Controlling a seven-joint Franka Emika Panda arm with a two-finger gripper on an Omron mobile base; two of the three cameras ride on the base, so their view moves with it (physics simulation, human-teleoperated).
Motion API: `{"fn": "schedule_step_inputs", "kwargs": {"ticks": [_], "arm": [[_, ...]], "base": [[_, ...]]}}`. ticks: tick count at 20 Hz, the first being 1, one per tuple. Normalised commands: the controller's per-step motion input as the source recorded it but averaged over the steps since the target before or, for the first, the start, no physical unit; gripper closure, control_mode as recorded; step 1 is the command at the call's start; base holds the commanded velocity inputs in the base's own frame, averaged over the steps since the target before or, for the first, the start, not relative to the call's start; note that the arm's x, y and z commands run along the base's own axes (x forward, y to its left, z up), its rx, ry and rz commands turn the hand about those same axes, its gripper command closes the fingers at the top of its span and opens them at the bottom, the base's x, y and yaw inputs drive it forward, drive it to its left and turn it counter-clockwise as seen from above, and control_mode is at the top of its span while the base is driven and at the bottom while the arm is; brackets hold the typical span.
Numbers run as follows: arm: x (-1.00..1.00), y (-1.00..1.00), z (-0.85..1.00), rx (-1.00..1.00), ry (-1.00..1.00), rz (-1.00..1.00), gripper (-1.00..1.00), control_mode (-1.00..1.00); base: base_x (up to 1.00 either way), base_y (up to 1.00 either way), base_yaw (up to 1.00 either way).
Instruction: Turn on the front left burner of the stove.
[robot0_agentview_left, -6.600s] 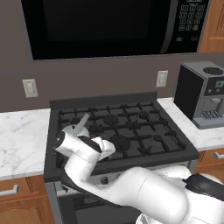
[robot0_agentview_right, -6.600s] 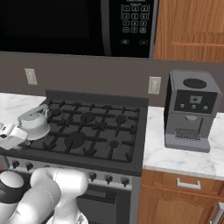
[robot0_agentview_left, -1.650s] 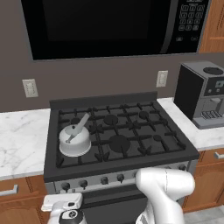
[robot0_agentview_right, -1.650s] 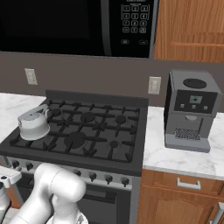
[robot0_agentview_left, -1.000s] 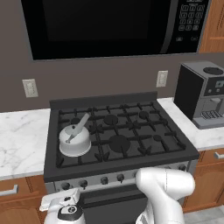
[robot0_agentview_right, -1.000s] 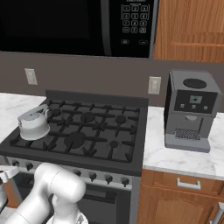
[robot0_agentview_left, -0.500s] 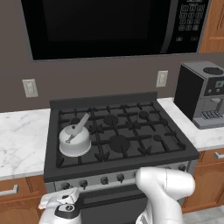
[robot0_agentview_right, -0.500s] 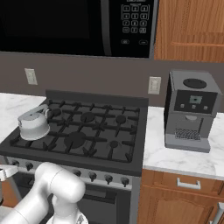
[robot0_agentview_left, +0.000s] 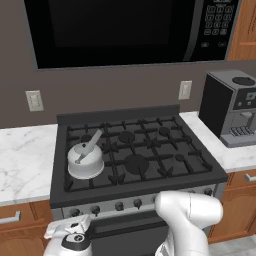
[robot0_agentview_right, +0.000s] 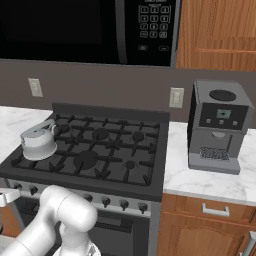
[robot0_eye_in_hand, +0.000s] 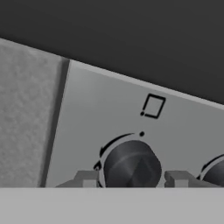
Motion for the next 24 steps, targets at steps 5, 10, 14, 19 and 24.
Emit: {"fn": "schedule_step_inputs", "kwargs": {"ticks": [5,10,14,19,24], "arm": [[0.07,0.0,-0.03,-0.37,0.0,0.14,1.0,-1.0],[0.07,0.0,-0.02,-0.52,0.01,0.2,1.0,-1.0],[0.0,0.0,0.0,-0.55,0.03,0.19,1.0,-1.0],[0.0,0.0,-0.04,-0.54,0.08,0.19,1.0,-1.0],[0.0,0.0,-0.18,-0.37,0.03,0.18,1.0,-1.0]], "base": [[0.0,0.0,0.0],[0.0,0.0,0.0],[0.0,0.0,0.0],[0.0,0.0,0.0],[0.0,0.0,0.0]]}}
